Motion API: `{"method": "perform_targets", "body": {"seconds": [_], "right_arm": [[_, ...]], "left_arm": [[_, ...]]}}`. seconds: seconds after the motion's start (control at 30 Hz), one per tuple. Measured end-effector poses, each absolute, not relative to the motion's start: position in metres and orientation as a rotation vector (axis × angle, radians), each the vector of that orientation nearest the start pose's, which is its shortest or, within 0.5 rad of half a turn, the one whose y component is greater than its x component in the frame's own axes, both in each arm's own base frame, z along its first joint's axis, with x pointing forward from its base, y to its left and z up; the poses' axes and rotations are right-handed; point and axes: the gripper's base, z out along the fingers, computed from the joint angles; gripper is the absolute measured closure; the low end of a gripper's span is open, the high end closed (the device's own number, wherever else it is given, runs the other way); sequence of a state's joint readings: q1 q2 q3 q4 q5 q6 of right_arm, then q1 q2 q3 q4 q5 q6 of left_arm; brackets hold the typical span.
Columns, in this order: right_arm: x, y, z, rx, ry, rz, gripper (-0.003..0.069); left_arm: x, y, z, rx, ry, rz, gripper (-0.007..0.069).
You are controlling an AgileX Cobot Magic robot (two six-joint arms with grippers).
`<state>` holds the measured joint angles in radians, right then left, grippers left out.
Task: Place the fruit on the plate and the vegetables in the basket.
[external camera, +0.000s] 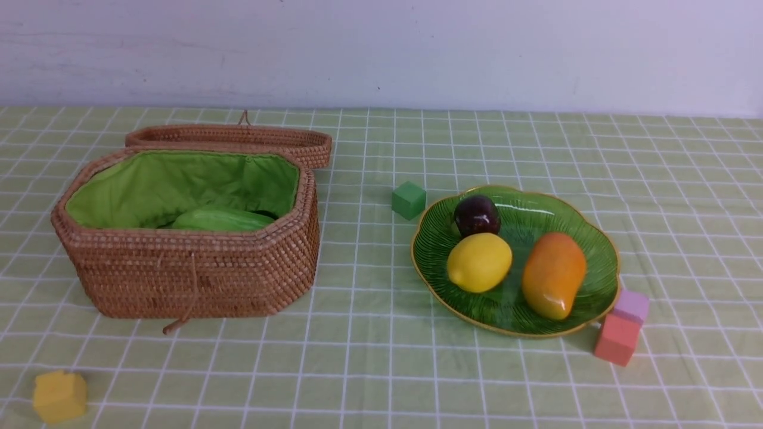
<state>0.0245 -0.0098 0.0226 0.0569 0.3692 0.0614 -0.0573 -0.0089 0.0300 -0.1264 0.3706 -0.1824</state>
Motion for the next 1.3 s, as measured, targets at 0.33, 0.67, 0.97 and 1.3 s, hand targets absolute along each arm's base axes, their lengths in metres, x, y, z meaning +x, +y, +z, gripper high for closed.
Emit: {"method": "perform_targets", "body": {"seconds": [0.33,0.67,0.97,1.3], "right_arm": [[0.0526,0.0032,0.1730,0.067,1.865,0.113,0.0552],[0.0526,0.0032,0.1730,0.067,1.865,0.113,0.0540],[0.0526,0.0032,0.1730,0.067,1.865,0.113,0.0532],[0.0526,0.0032,0.1730,0.066,1.865,0.113,0.0521]], "left_arm": [[0.0525,-0.0072,0.1706,-0.197,1.871,-0.289,0.0638],[0.0525,-0.0072,0.1706,-0.198,1.871,-0.290,0.0638],[0.0525,-0.0072,0.1706,-0.198,1.871,-0.290,0.0638],[0.0525,-0.0072,0.1706,-0.198,1.871,-0.290,0.0636]]}}
